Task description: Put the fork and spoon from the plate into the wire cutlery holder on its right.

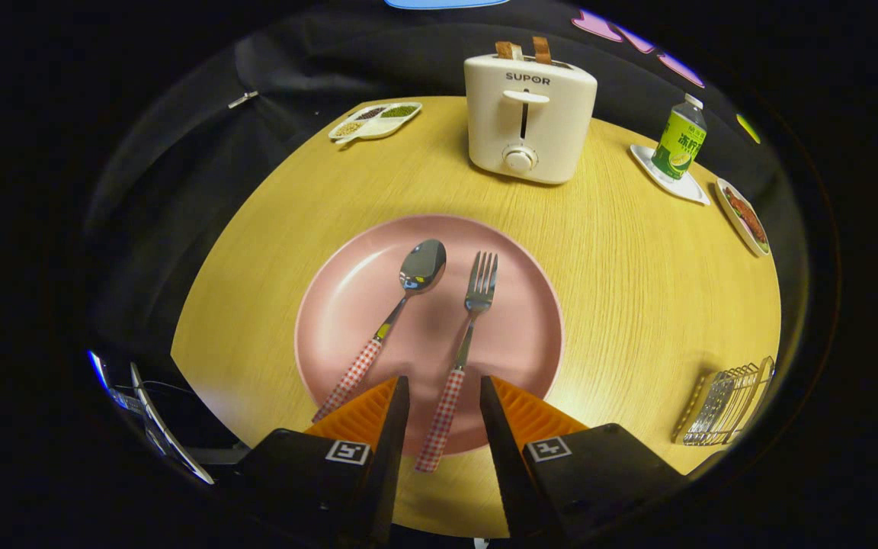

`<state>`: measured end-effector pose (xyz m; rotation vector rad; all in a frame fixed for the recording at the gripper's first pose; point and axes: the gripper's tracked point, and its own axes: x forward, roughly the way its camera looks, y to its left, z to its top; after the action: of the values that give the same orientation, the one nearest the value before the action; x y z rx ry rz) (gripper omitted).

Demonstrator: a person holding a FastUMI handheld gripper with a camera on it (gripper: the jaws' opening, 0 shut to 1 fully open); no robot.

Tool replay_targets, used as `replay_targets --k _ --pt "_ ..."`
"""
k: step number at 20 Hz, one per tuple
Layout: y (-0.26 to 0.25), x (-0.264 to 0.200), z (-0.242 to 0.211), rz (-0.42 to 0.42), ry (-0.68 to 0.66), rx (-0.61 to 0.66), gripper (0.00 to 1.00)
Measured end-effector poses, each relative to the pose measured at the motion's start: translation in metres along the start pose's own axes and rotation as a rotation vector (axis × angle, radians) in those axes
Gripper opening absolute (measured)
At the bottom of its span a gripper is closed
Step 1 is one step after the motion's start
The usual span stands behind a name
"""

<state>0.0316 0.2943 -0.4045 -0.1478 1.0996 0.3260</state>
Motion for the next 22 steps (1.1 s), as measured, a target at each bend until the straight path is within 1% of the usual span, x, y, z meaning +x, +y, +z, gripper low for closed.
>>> replay_targets --k 2,3,6,7,8,10,11,12,14,19,22 --pt "-0.001 0.005 -0.005 -0.001 0.034 0.010 0.60" --pt "-0.001 0.008 -0.007 0.000 0.050 0.010 0.56" --pt "-0.006 0.013 -0.011 -0.026 0.082 0.020 0.25" --pt "-0.011 0.013 -0.013 -0.046 0.099 0.031 0.24" --pt "-0.010 0.013 -0.012 -0.040 0.105 0.054 0.17" --pt "-0.008 0.011 -0.012 -0.020 0.125 0.086 0.14" --pt "-0.011 0.008 -0.009 -0.021 0.127 0.103 0.14" --pt "-0.015 0.004 -0.010 -0.024 0.134 0.120 0.11" --pt "-0.021 -0.013 -0.005 -0.010 0.124 0.154 0.11" --pt "-0.049 -0.083 -0.004 0.040 0.104 0.148 0.11" --pt "-0.078 -0.127 -0.016 0.043 0.113 0.112 0.11"
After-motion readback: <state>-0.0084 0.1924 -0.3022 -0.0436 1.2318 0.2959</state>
